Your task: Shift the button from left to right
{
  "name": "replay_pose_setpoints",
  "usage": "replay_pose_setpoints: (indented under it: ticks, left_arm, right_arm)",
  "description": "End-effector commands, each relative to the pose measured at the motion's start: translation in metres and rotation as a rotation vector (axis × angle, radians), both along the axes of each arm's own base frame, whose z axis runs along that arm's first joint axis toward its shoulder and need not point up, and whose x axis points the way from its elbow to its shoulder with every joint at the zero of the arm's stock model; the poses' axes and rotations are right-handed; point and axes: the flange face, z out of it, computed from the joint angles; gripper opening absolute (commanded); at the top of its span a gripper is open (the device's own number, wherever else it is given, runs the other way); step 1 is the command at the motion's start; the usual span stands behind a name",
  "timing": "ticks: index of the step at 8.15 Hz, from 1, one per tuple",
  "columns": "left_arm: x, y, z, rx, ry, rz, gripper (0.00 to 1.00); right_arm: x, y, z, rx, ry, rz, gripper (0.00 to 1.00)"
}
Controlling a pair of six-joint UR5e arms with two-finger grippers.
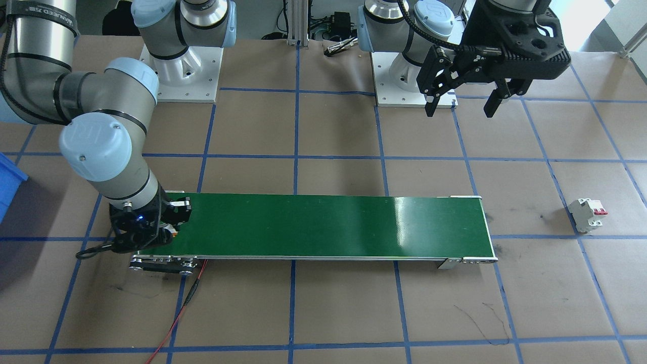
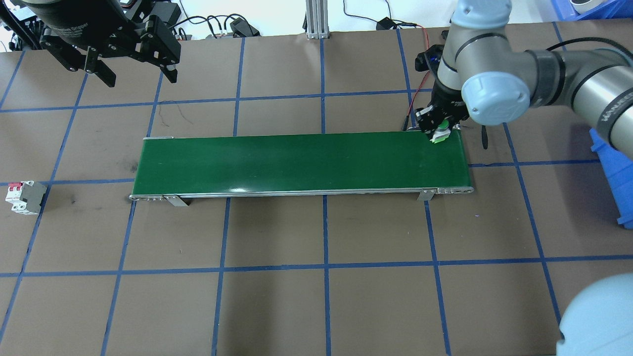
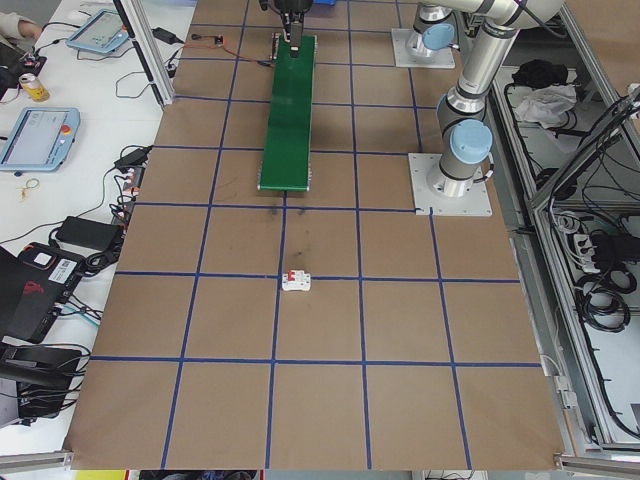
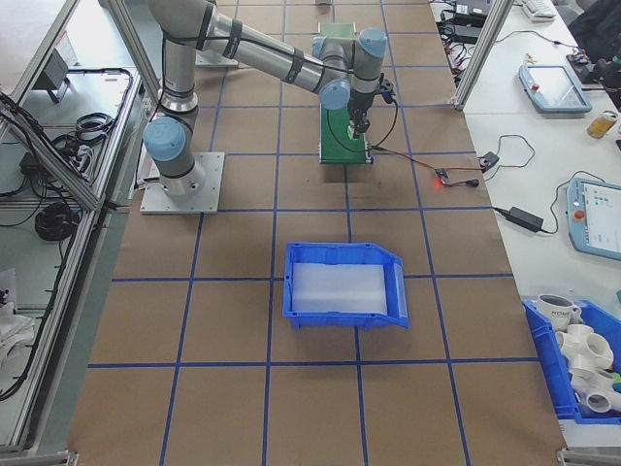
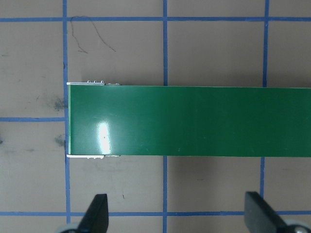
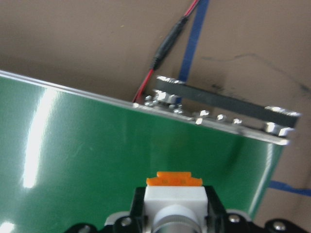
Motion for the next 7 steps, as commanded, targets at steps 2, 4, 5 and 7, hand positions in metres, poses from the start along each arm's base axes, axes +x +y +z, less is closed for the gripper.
replay_pose_setpoints:
  ticks: [2, 4, 5, 7]
  left_arm:
    - [0.000, 0.001, 0.001, -0.001, 0.000, 0.000, 1.00]
    - [0.000, 0.001, 0.000, -0.001, 0.002, 0.000, 1.00]
    - [0.000, 0.001, 0.001, -0.002, 0.002, 0.000, 1.00]
    - [0.000, 0.000, 0.000, -0.001, 0.002, 0.000, 1.00]
  right_arm:
    - [-0.175, -0.021, 0.070, -0.006, 0.091, 0.154, 0.00]
    - [-0.290, 0.011, 0.097, -0.002, 0.102, 0.319, 0.00]
    - [-0.341, 0.027, 0.104, 0.008, 0.110, 0.397, 0.00]
    - [-0.424, 0.059, 0.099, 0.023, 0.126, 0.577, 0.00]
